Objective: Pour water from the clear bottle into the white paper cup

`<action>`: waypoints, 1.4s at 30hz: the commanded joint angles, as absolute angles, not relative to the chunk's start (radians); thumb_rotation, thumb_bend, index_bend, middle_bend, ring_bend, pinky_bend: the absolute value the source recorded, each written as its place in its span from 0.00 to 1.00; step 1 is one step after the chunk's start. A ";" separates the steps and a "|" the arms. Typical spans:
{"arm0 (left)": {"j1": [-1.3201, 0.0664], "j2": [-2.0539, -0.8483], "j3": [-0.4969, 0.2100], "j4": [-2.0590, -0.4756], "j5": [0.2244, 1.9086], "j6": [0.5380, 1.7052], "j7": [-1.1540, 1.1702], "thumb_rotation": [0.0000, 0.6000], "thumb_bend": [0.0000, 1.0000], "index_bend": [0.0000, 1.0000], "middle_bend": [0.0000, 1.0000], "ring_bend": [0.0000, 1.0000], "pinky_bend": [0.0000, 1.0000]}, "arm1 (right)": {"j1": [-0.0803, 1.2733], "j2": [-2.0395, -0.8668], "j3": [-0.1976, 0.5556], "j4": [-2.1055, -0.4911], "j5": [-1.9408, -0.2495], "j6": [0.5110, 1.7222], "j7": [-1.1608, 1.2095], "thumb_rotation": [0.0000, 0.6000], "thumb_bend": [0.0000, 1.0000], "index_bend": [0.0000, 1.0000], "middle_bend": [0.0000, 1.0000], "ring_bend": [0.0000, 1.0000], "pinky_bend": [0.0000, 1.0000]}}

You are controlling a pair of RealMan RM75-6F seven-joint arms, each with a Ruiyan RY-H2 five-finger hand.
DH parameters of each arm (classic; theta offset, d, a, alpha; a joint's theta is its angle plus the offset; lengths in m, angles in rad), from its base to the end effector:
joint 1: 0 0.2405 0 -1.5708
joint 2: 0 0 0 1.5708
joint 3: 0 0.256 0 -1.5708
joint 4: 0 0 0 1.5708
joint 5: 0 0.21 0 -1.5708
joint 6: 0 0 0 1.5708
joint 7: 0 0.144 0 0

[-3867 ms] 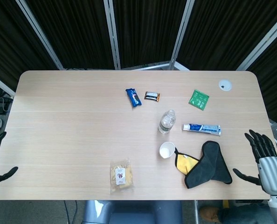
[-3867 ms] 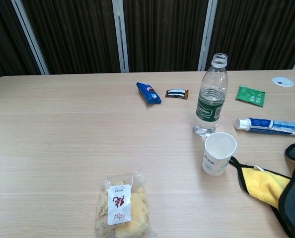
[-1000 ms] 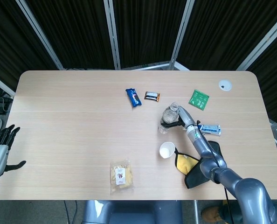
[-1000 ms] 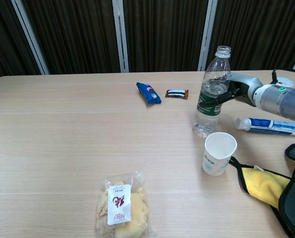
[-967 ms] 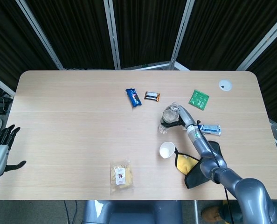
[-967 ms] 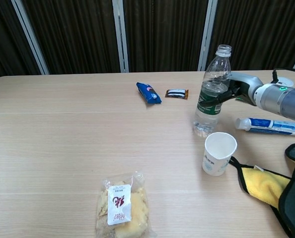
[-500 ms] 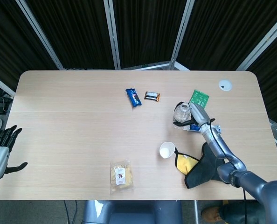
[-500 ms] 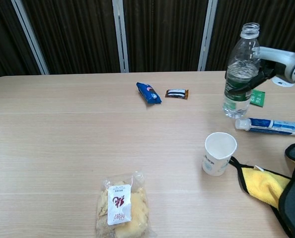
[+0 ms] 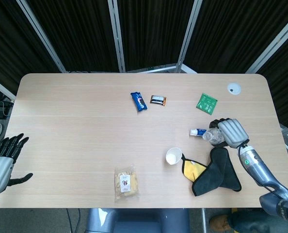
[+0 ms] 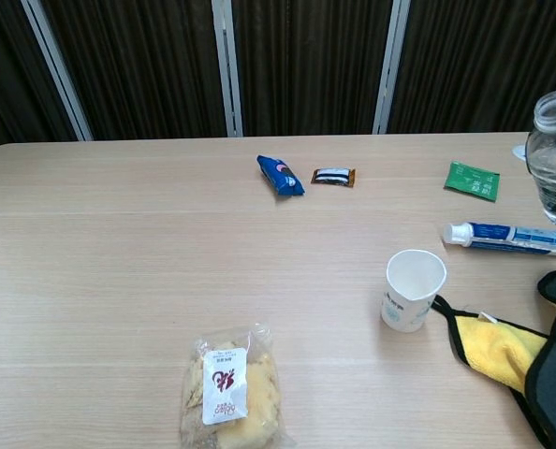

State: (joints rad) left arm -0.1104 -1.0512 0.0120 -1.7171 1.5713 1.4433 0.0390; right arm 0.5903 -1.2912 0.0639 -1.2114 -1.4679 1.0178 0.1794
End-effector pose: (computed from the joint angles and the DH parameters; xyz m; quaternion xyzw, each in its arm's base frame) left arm -0.2889 0.1730 0.1535 -0.6411 -0.3918 -0.3763 0.5422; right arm -0.2754 -0.3511 0.0974 0.7319 -0.3501 0.3480 0.4696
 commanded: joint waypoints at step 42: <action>-0.110 -1.050 0.008 -1.694 1.550 1.438 0.027 1.00 0.04 0.00 0.00 0.00 0.00 | 0.578 -1.482 0.100 -1.297 -1.236 1.045 -0.668 1.00 0.50 0.55 0.66 0.59 0.49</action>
